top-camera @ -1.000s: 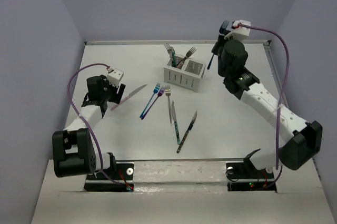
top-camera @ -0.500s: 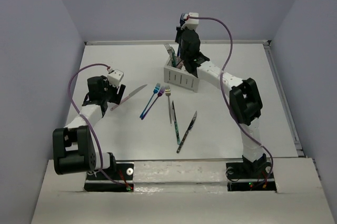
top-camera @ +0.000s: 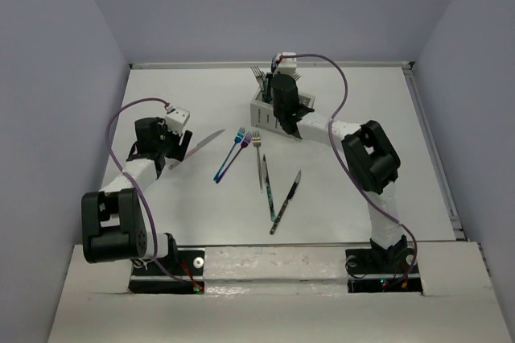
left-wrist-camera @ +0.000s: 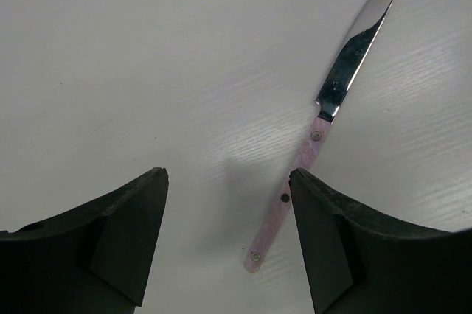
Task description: Sort the eating utensils into containers
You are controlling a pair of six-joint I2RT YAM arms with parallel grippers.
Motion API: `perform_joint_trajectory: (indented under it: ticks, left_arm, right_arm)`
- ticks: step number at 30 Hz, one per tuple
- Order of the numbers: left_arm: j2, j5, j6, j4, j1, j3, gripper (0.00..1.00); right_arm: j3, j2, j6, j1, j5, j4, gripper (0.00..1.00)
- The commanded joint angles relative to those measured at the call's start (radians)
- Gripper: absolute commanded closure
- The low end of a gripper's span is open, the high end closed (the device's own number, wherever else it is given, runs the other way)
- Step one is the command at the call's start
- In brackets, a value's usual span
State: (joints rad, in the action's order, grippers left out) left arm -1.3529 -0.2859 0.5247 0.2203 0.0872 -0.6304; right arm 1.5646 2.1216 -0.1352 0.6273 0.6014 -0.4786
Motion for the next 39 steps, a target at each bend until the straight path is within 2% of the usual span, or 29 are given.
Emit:
perform_joint_trajectory:
  ticks: [1,3,6,8,11,16,23,25,28,31,32,35,36,37,39]
  left_arm:
    - [-0.002,-0.002,0.026,0.024,0.008,-0.026,0.20]
    - [-0.006,-0.019,0.047,0.016,0.006,-0.034,0.20]
    - [-0.035,-0.056,0.110,-0.051,0.008,-0.070,0.20]
    - [-0.061,-0.105,0.158,-0.103,0.006,-0.122,0.19]
    - [-0.142,-0.165,0.198,-0.257,0.003,-0.225,0.18]
    - [-0.276,-0.157,0.260,-0.464,-0.012,-0.328,0.18]
    - [-0.321,-0.177,0.331,-0.541,-0.060,-0.348,0.20]
    - [-0.363,-0.188,0.337,-0.608,-0.061,-0.377,0.26]
    - [-0.388,-0.156,0.333,-0.611,-0.061,-0.379,0.28]
    - [-0.431,-0.133,0.324,-0.624,-0.060,-0.390,0.43]
    - [-0.446,-0.131,0.321,-0.631,-0.061,-0.399,0.53]
    - [-0.454,-0.139,0.314,-0.630,-0.063,-0.410,0.72]
    - [-0.451,-0.142,0.307,-0.630,-0.063,-0.413,0.90]
    - [-0.448,-0.147,0.302,-0.630,-0.063,-0.414,1.00]
    - [-0.421,-0.159,0.282,-0.613,-0.063,-0.413,1.00]
  right_arm:
    - [-0.046,-0.070,-0.004,0.005,-0.015,-0.077,0.86]
    - [-0.067,-0.095,0.009,0.014,-0.031,-0.075,0.64]
    - [-0.092,-0.152,0.028,0.023,-0.060,-0.049,0.47]
    - [-0.106,-0.196,0.034,0.023,-0.069,-0.029,0.43]
    - [-0.132,-0.265,0.034,0.023,-0.098,0.017,0.39]
    - [-0.169,-0.368,0.023,0.023,-0.159,0.098,0.36]
    - [-0.196,-0.443,-0.018,0.023,-0.173,0.192,0.36]
    - [-0.216,-0.469,-0.030,0.023,-0.183,0.213,0.36]
    - [-0.239,-0.485,-0.041,0.023,-0.181,0.225,0.36]
    - [-0.256,-0.508,-0.047,0.023,-0.176,0.233,0.36]
    - [-0.264,-0.515,-0.049,0.023,-0.176,0.235,0.36]
    - [-0.275,-0.537,-0.052,0.023,-0.173,0.236,0.36]
    - [-0.284,-0.542,-0.052,0.023,-0.169,0.236,0.36]
    - [-0.288,-0.549,-0.052,0.023,-0.167,0.238,0.36]
    - [-0.305,-0.571,-0.064,0.023,-0.166,0.244,0.36]
